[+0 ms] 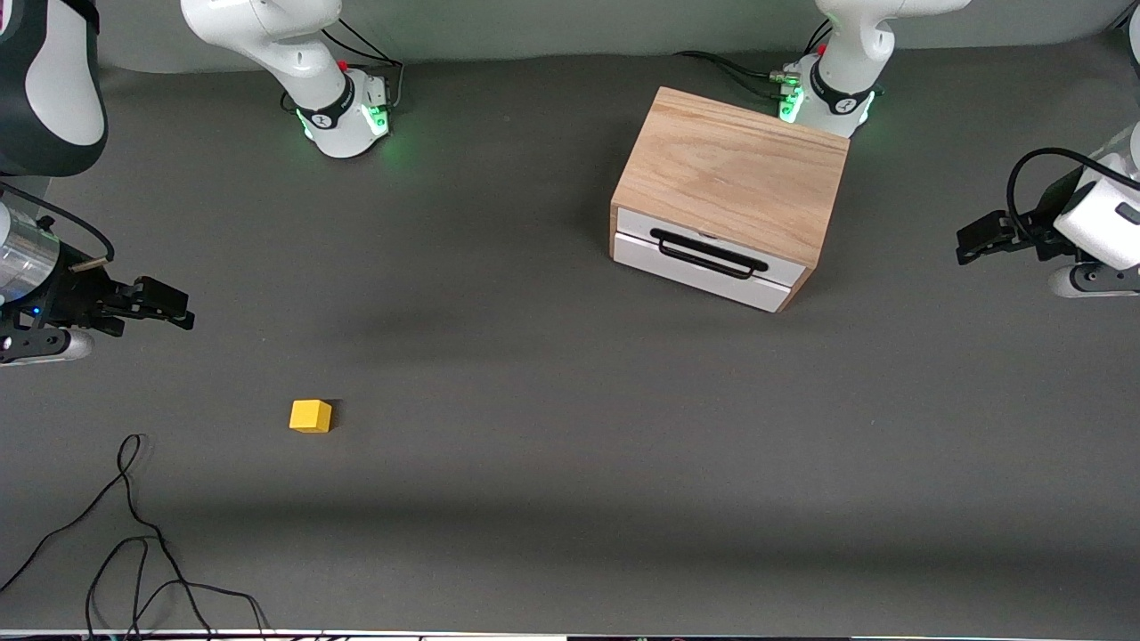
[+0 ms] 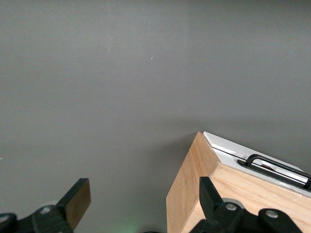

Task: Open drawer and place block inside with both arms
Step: 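Move the left gripper down onto the black drawer handle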

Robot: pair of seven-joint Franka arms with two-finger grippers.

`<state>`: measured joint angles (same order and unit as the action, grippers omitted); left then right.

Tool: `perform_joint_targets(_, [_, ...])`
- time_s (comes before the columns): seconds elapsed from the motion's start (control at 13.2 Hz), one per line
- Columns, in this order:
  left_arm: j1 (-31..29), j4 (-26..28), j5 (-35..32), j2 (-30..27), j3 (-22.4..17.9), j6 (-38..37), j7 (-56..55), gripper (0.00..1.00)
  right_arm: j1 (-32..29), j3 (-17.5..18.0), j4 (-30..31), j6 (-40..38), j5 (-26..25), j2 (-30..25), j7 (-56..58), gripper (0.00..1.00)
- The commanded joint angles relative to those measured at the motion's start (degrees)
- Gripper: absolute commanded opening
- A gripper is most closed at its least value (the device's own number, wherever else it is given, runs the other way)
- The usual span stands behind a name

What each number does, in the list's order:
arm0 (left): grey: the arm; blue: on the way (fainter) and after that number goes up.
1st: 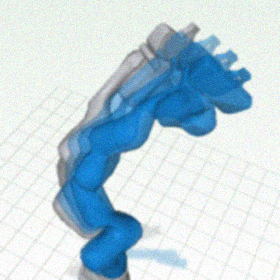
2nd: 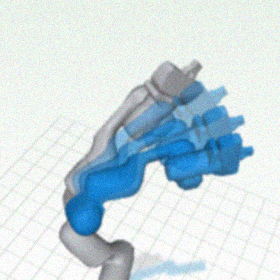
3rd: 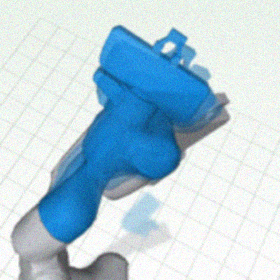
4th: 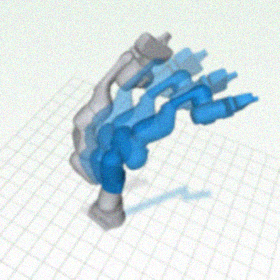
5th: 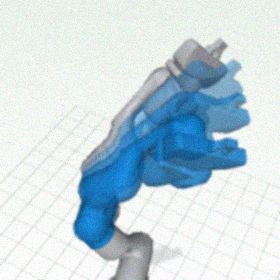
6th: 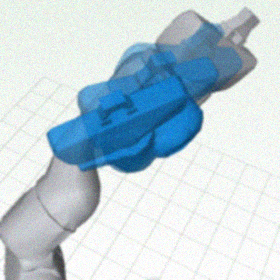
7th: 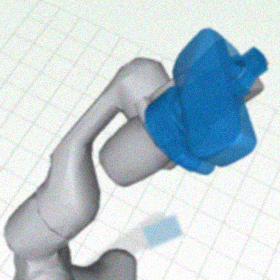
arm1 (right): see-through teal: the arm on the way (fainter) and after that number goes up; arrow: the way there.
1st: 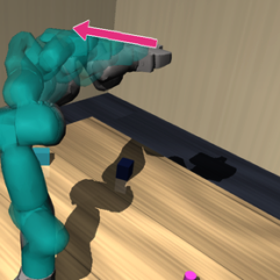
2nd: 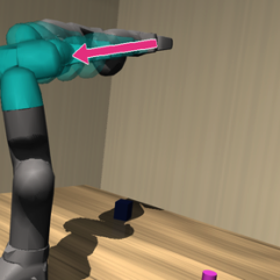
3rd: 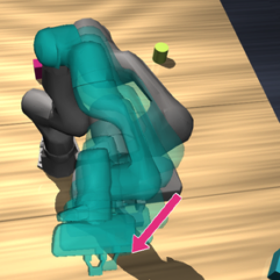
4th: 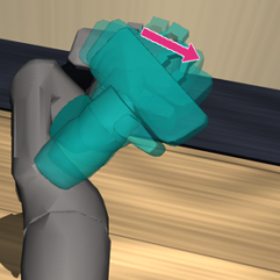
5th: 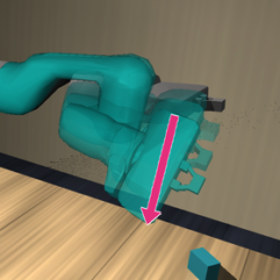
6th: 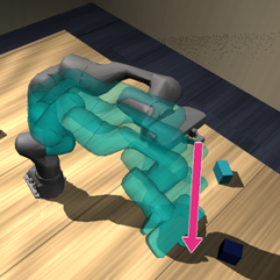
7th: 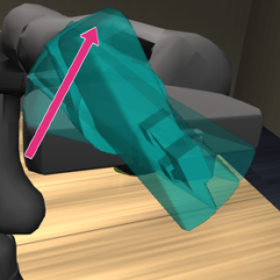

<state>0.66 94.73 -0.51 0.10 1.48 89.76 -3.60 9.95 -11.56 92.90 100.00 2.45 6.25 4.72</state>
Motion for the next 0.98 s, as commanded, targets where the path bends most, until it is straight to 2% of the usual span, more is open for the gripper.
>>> perform_joint_targets(0.0, [0.22,-0.33,-0.72,-0.28,-0.42,-0.55,0.79,1.0,0.42,-0.04,-0.35,-0.77,-0.25,-0.36,-0.24,1.0])
perform_joint_targets(0.68, [0.3,-0.25,-0.19,-0.28,-0.42,-0.12,0.09,1.0,0.51,-0.04,0.0,-0.85,-0.16,-0.54,-0.59,1.0])
perform_joint_targets(0.83, [1.0,-0.25,0.42,-0.19,-0.25,0.24,-4.19,1.0,0.42,-0.04,0.09,-1.47,-0.16,-0.54,-0.76,1.0])
perform_joint_targets(0.91, [1.88,-0.25,0.43,-0.19,0.53,-0.02,-9.7,1.0,0.42,-0.04,0.09,-1.56,-0.16,-0.54,-0.68,1.0])
